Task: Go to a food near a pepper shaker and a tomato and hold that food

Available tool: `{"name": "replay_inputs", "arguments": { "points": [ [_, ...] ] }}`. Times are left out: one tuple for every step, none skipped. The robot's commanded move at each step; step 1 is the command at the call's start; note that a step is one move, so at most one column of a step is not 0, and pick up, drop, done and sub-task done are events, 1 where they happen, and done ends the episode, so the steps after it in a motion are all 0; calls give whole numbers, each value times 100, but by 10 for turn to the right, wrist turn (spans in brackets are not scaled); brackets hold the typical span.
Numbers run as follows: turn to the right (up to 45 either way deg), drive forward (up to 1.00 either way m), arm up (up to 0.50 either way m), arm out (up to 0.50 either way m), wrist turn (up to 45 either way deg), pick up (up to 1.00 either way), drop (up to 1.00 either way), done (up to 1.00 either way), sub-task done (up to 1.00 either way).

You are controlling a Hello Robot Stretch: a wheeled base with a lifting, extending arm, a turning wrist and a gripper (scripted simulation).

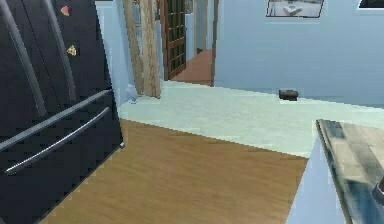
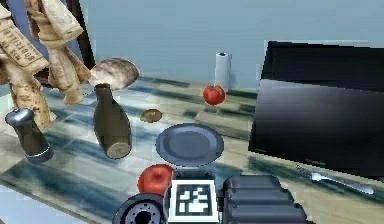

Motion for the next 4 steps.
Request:
{"name": "replay_inputs", "arguments": {
  "points": [
    [0, 0, 0, 48, 0, 0, 0, 0, 0],
    [0, 0, 0, 0, 450, 0, 0, 0, 0],
    [0, 0, 0, 0, 450, 0, 0, 0, 0],
    [0, 0, 0, 0, 450, 0, 0, 0, 0]
  ]
}}
